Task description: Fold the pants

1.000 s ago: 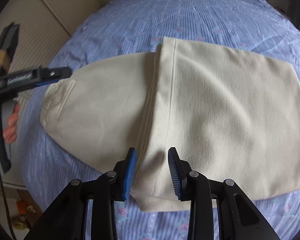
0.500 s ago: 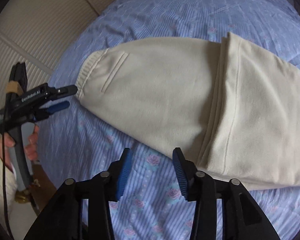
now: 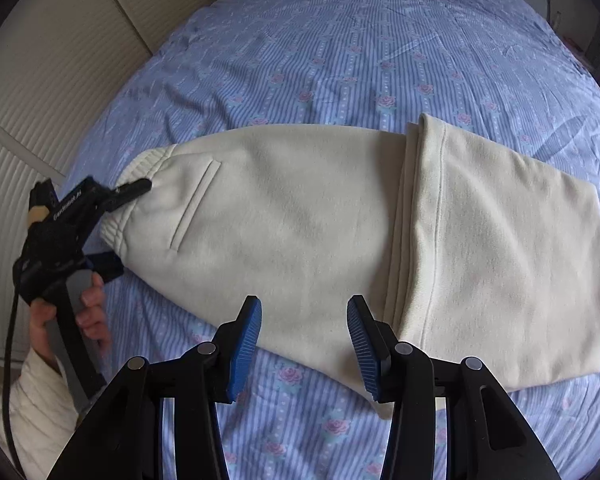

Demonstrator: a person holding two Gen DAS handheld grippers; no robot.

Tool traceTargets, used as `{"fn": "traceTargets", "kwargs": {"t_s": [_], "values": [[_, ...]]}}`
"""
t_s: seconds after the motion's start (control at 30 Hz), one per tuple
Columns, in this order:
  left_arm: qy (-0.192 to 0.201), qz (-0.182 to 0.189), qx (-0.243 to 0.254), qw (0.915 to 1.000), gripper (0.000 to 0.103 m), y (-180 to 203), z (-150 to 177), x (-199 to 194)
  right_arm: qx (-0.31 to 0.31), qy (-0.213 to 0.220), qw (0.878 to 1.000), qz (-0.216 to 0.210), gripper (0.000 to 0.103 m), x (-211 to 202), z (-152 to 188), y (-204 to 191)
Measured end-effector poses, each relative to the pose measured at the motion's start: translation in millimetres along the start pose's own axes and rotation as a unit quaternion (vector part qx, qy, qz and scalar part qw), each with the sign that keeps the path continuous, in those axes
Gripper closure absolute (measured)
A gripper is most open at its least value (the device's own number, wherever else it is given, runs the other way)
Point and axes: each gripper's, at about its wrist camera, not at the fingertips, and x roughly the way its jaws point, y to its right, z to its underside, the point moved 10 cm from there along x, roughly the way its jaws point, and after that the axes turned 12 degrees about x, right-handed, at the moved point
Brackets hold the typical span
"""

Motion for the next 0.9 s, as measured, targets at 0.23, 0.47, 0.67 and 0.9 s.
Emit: {"fn": "traceTargets", "kwargs": {"t_s": [0.23, 0.47, 0.67, 0.9], "values": [[-0.02, -0.077, 0.056, 0.9953, 0.074, 23.9, 3.5, -14.6, 0.027, 0.011, 1.0, 0.001, 0.057, -19.3, 2.6, 13.9], [0.035, -0.08, 0.159, 0.9833, 0.075, 151.9, 2.4, -67.0, 0.053, 0.069, 0.996, -0.006, 0.057, -79.1, -8.0, 57.3], [0.037, -0.096, 0.275, 0.9558, 0.075, 266.2, 35.1, -55.6, 0.067, 0.136, 0.988, 0.011, 0.057, -139.4, -19.6, 123.2], [-0.003, -0.122, 0.377, 0.9179, 0.076, 374.6, 115.4, 9.8, 0.105, 0.181, 0.978, 0.0, 0.057, -185.7, -20.2, 216.8]]}}
